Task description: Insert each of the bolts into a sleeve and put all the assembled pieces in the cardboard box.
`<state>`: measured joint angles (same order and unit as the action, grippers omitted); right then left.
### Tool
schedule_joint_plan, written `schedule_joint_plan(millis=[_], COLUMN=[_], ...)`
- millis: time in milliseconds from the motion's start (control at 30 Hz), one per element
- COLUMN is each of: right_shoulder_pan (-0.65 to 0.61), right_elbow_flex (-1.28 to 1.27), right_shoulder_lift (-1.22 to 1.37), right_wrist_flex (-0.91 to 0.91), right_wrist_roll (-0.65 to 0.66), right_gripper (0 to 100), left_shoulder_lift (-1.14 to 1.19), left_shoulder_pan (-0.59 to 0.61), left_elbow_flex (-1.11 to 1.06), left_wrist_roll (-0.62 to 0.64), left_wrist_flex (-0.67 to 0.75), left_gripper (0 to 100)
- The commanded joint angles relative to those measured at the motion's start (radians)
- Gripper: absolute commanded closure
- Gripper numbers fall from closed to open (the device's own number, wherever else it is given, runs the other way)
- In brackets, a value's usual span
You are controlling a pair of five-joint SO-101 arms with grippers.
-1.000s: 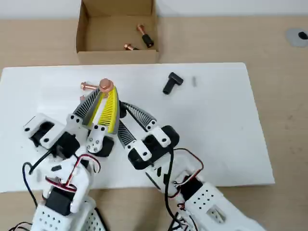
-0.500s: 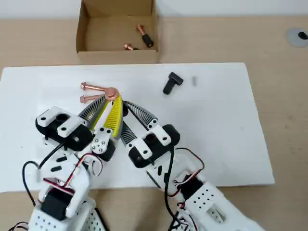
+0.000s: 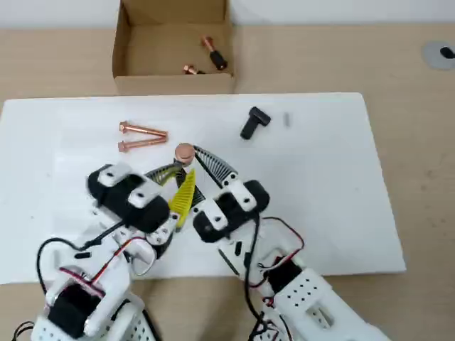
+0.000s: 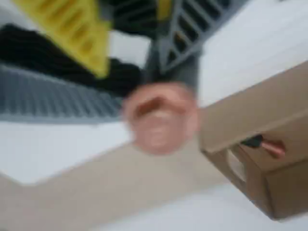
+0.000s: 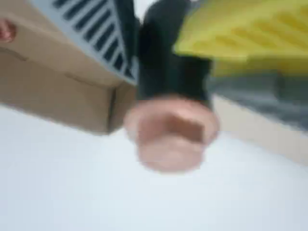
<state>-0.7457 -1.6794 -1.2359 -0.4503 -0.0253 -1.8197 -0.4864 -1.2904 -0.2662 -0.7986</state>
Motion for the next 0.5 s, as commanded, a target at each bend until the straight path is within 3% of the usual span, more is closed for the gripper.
schedule_joint_plan(millis=[0,267,467], right_shoulder_pan=[0.013,0.013,0.018], right_elbow_flex=[0.107,0.114,0.248], right_shoulder_lift=[-0.021,-0.021,-0.008], right_wrist_flex=[-0.002,-0.002,0.107], right_wrist_roll=[0.035,0.041,0.028], right_gripper=[98.9,98.9,98.9], left_shoulder_lift=[0.001,0.001,0.002], left_shoulder_pan=[0.069,0.207,0.19], left_elbow_flex=[0.041,0.112,0.344], left_wrist_roll=[-0.008,-0.006,0.026], left_wrist_flex=[-0.031,-0.034,-0.057], left_gripper=[83,83,83])
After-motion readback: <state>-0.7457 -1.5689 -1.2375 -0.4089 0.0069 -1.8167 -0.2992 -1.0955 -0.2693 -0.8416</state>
